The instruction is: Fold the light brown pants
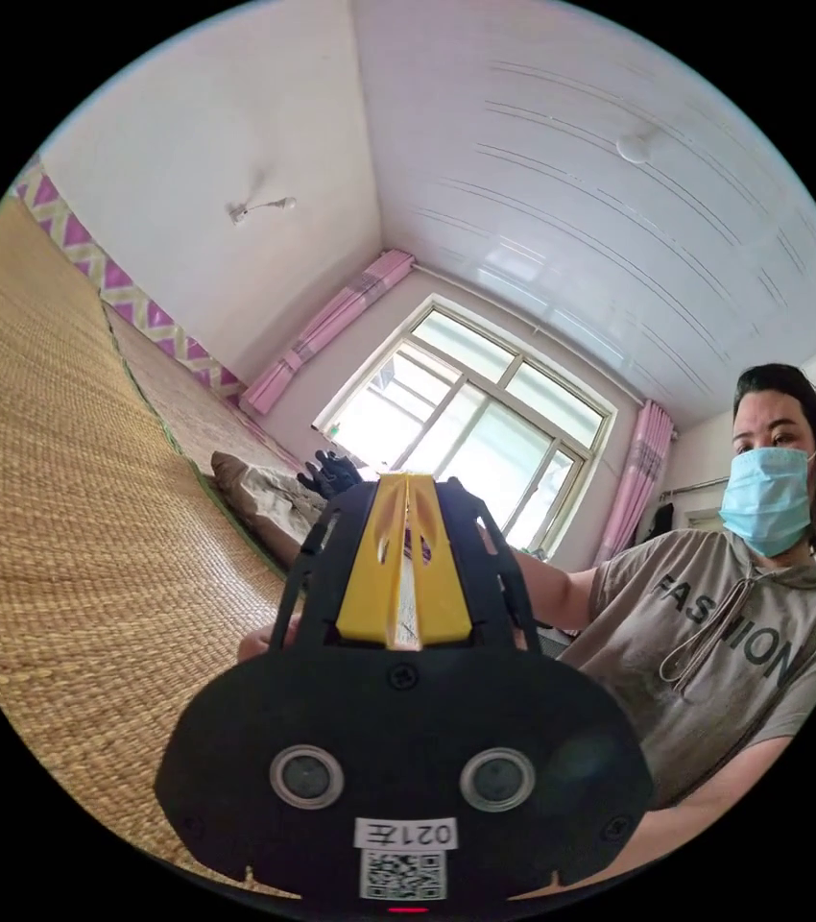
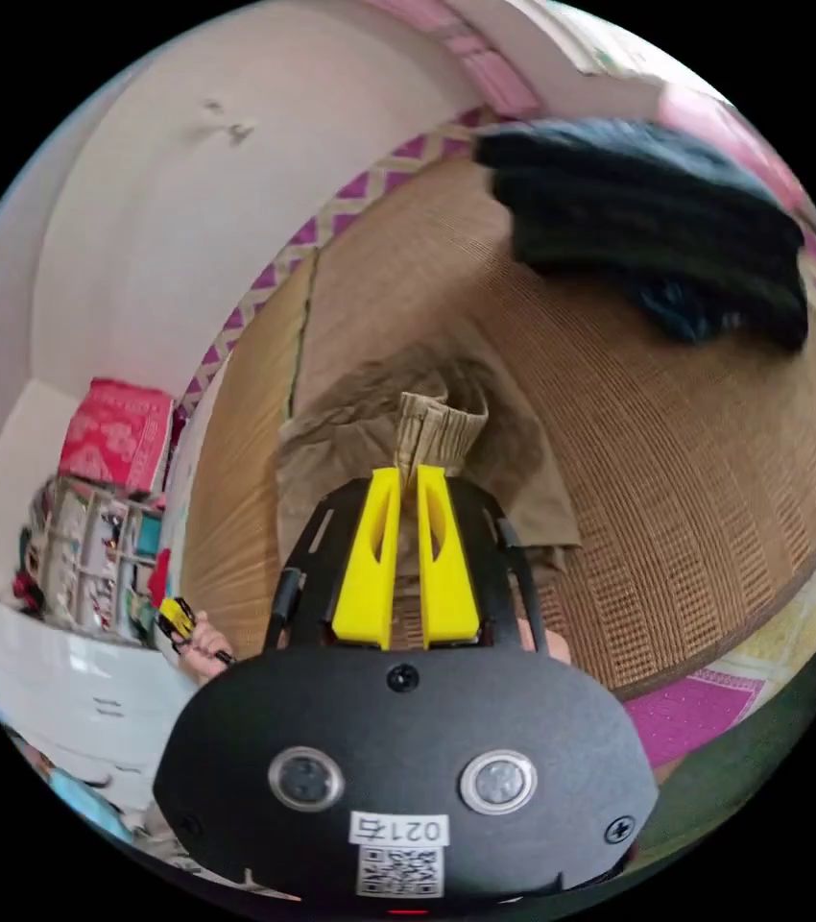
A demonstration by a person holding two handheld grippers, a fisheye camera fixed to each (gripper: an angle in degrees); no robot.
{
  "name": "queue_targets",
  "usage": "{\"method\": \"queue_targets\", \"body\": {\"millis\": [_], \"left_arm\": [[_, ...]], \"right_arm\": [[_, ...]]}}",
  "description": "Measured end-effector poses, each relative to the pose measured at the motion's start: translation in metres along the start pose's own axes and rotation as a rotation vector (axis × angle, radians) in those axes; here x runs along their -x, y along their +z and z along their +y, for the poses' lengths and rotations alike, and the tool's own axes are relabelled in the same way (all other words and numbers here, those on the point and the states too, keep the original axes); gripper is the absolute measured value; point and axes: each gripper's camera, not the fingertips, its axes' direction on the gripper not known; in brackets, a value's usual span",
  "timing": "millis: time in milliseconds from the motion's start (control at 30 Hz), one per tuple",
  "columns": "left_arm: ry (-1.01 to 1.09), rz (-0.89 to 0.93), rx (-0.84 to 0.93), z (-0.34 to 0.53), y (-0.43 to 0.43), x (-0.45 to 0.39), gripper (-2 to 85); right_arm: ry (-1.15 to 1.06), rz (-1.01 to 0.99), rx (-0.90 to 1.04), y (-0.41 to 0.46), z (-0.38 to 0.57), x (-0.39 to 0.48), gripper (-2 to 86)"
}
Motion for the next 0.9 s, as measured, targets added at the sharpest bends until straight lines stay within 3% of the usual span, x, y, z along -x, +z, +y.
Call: {"method": "queue_targets", "body": {"millis": [133,200,400,500,600,700,767,833,900], "left_arm": [[0.105,-0.008,-0.093,-0.021,-0.027,-0.063,-0.9],[0.189,-0.051,-0.090,-0.035,-0.049,-0.119,-0.9],[0.264,-0.273,-0.024,-0.029,-0.107,-0.212,-0.9],[0.205,-0.337,-0.024,-0.017,-0.130,-0.221,-0.9],[0.134,-0.385,-0.009,-0.007,-0.143,-0.215,-0.9],[0.068,-0.415,0.007,-0.007,-0.139,-0.199,-0.8],[0.034,-0.420,0.036,-0.015,-0.123,-0.185,-0.7],[0.009,-0.424,0.090,-0.026,-0.098,-0.169,-0.3],[-0.025,-0.452,0.153,-0.042,-0.059,-0.147,1.4]], "right_arm": [[-0.326,-0.052,-0.069,0.003,0.031,0.184,1.7],[-0.517,-0.116,-0.039,0.040,0.065,0.308,1.3],[-0.877,-0.388,0.114,0.173,0.200,0.568,1.7],[-0.998,-0.182,0.226,0.273,0.281,0.655,3.2],[-1.081,-0.188,0.390,0.328,0.320,0.664,4.1],[-0.995,-0.443,0.408,0.285,0.301,0.622,5.2],[-0.983,-0.473,0.380,0.250,0.287,0.593,6.2],[-0.982,-0.414,0.272,0.207,0.271,0.559,6.7],[-1.026,-0.202,0.108,0.158,0.259,0.517,7.2]]}}
